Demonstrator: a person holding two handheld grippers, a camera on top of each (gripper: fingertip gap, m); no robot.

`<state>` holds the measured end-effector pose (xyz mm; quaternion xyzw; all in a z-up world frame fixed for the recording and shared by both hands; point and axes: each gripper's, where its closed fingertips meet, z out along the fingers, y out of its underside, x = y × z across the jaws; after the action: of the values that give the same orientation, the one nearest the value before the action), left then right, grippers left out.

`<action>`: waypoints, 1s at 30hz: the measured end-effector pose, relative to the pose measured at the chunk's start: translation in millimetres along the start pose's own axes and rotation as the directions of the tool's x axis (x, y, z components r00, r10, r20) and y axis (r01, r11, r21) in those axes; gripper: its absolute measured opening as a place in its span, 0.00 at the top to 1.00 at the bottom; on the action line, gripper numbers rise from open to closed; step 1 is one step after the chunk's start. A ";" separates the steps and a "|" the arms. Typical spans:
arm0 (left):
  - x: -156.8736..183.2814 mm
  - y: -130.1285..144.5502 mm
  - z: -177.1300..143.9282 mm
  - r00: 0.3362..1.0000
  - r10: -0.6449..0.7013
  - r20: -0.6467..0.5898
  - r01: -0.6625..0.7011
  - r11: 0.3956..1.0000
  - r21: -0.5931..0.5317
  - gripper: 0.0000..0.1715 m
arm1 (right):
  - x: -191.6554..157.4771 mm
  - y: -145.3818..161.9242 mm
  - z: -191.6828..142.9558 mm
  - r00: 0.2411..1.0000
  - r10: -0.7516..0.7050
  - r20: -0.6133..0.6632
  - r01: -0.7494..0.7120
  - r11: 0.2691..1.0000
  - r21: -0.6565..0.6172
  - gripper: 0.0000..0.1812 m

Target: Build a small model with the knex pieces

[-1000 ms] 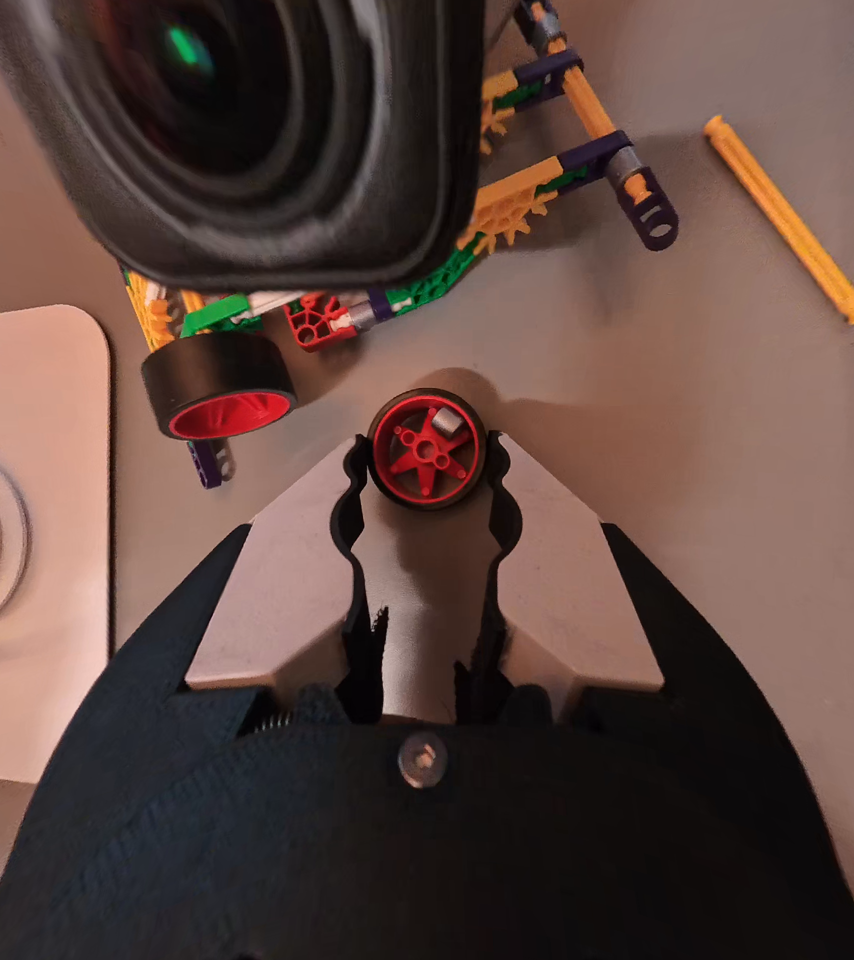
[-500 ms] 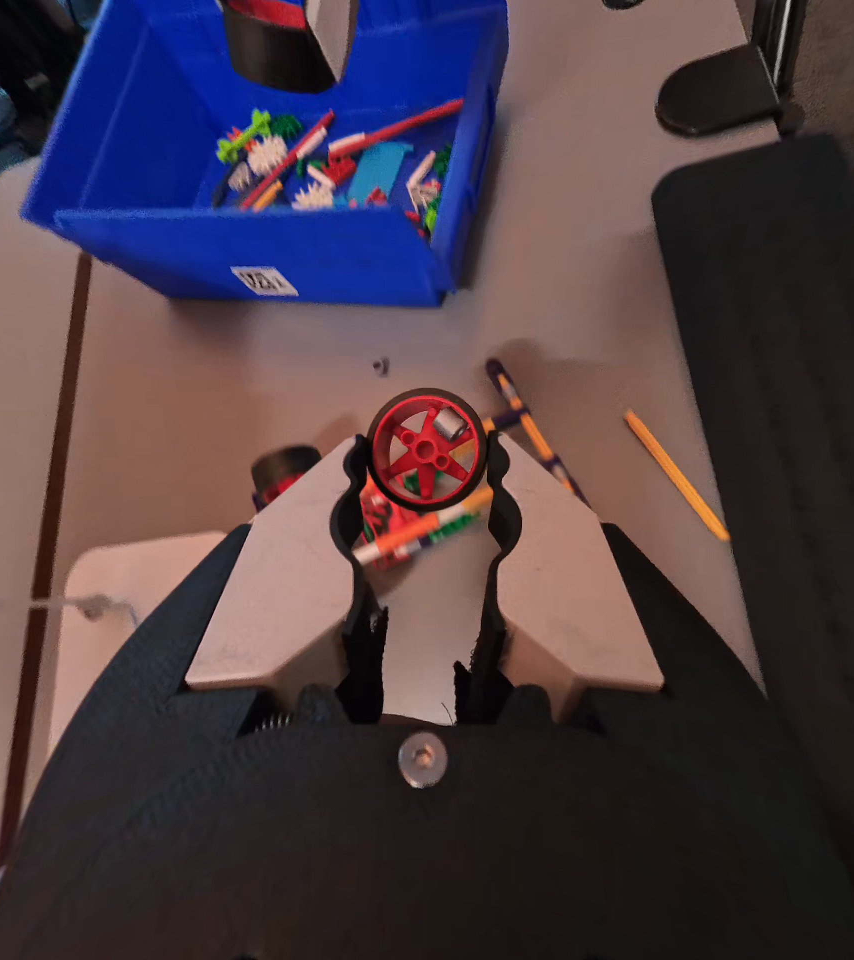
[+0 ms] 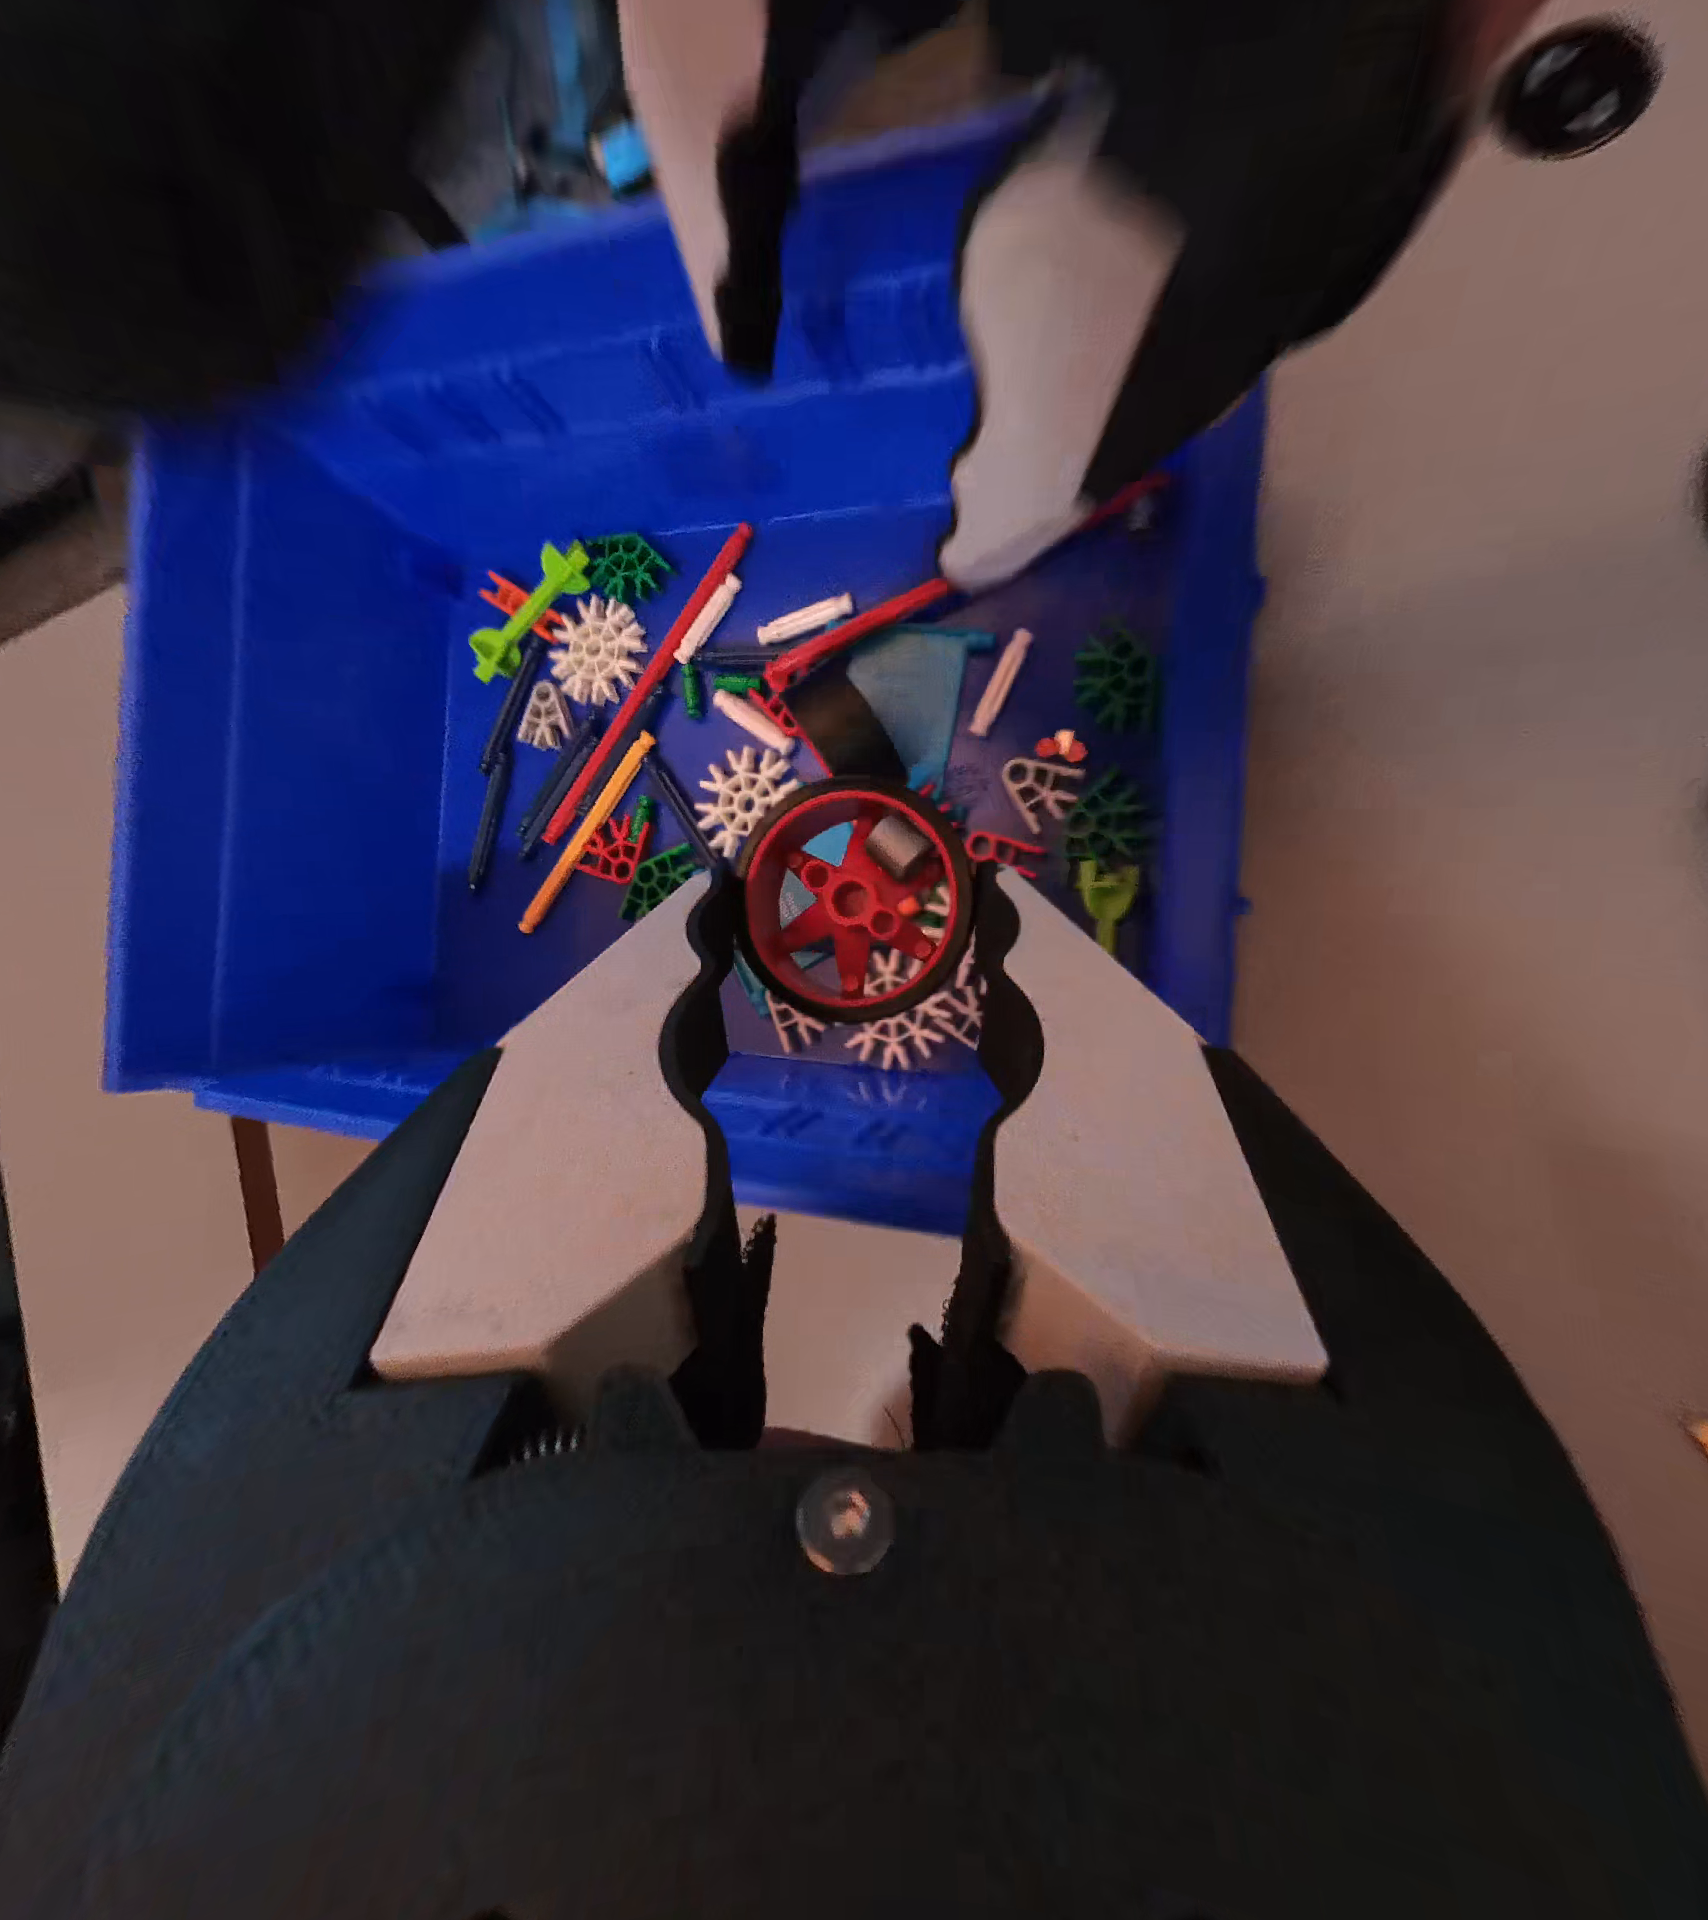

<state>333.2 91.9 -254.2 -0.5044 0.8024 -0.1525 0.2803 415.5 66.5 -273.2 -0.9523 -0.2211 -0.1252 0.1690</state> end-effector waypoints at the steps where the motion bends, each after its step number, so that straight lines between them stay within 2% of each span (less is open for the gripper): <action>1: -2.9 4.6 11.6 1.000 0.003 -0.010 -0.004 0.999 -0.045 0.74 | 5.5 1.3 -7.9 0.999 0.031 -0.026 -0.030 0.999 0.025 0.68; 3: -5.5 7.3 30.3 0.999 0.032 -0.027 -0.034 0.996 -0.084 0.74 | 9.1 5.4 -18.0 0.996 0.083 -0.032 -0.081 0.995 0.058 0.67; 5: -6.4 19.7 45.0 0.999 0.028 -0.045 -0.036 0.982 -0.187 0.73 | 11.7 9.4 -25.1 0.994 0.083 -0.065 -0.077 0.993 0.094 0.67; 7: -17.2 22.9 53.7 0.998 0.068 0.012 -0.064 0.974 -0.218 0.74 | 13.4 12.8 -30.8 0.990 0.106 -0.092 -0.096 0.990 0.106 0.67; 8: -20.9 24.1 53.5 0.997 0.069 0.031 -0.060 0.972 -0.229 0.71 | 11.5 9.5 -35.8 0.990 0.106 -0.096 -0.092 0.986 0.140 0.67; 9: -23.7 22.0 49.3 0.997 0.059 0.046 -0.048 0.975 -0.216 0.63 | 8.3 5.7 -41.8 0.990 0.106 -0.098 -0.088 0.981 0.175 0.67; 10: -25.0 18.3 41.2 0.998 0.045 0.054 -0.034 0.982 -0.187 0.58 | 3.8 2.1 -48.4 0.990 0.101 -0.102 -0.079 0.975 0.206 0.67; 13: -33.6 17.7 0.7 0.991 0.027 0.128 -0.011 0.992 -0.124 0.57 | -18.2 -12.0 -72.7 0.990 0.066 -0.122 -0.025 0.950 0.312 0.68; 16: -26.2 32.7 -53.4 0.980 0.035 0.194 -0.023 0.998 -0.066 0.60 | -80.2 -36.3 -97.4 0.995 -0.093 -0.033 0.097 0.878 0.469 0.74; 18: 2.4 50.6 -80.5 0.986 0.032 0.164 -0.027 0.999 -0.036 0.64 | -131.1 -46.9 -102.2 0.971 -0.239 0.014 0.195 0.825 0.531 0.78; 21: 56.7 88.4 -95.6 0.991 0.074 0.112 -0.070 0.997 -0.038 0.67 | -194.6 -55.5 -83.4 0.908 -0.417 0.045 0.323 0.764 0.559 0.80; 23: 84.4 120.2 -92.2 0.993 0.080 0.084 -0.073 0.994 -0.077 0.68 | -220.4 -60.2 -56.7 0.874 -0.484 0.038 0.388 0.743 0.544 0.82; 24: 99.3 137.3 -89.8 0.997 0.064 0.040 -0.060 0.994 -0.095 0.69 | -227.3 -62.2 -41.1 0.864 -0.503 0.021 0.418 0.740 0.527 0.82; 27: 114.2 176.3 -88.7 0.998 0.039 0.046 -0.034 0.994 -0.105 0.71 | -238.9 -60.4 -3.0 0.833 -0.554 -0.003 0.483 0.722 0.495 0.82; 30: 117.4 180.0 -95.2 0.983 0.123 0.136 -0.121 0.992 -0.020 0.69 | -236.6 -67.0 10.6 0.831 -0.553 -0.068 0.503 0.691 0.520 0.84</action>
<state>106.2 63.3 -308.1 -0.4650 0.8117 -0.0953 0.3404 180.1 37.6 -339.0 -0.7715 -0.5181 -0.0596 0.3644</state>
